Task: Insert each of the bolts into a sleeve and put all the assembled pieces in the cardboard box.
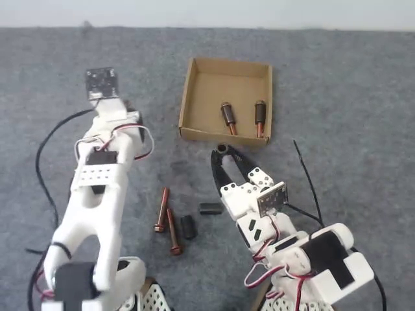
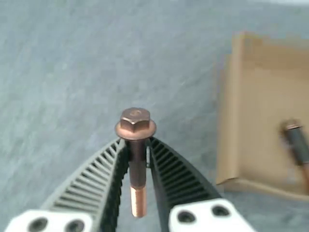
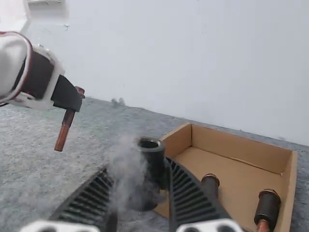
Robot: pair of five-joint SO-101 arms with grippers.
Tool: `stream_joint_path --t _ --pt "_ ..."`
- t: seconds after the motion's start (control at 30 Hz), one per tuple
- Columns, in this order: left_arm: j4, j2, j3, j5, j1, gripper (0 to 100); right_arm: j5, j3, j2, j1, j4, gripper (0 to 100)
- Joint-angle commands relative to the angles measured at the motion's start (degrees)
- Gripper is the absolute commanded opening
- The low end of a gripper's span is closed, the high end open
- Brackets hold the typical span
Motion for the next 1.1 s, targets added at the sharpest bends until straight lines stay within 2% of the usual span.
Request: stream_joint_path --t 0.0,0.63,1.07 --pt "-1.6 -6.8 -0.7 -0.6 4.2 1 -0.4 1.2 0.0 1.4 -0.8 0.6" --pt "-1.5 -30.4 7.6 -0.4 28.0 1 -0.4 1.2 0.0 1.5 -0.8 0.6" --pt "-1.3 -34.0 7.2 -0.3 36.9 1 -0.4 1.2 0.0 1.6 -0.9 0.6"
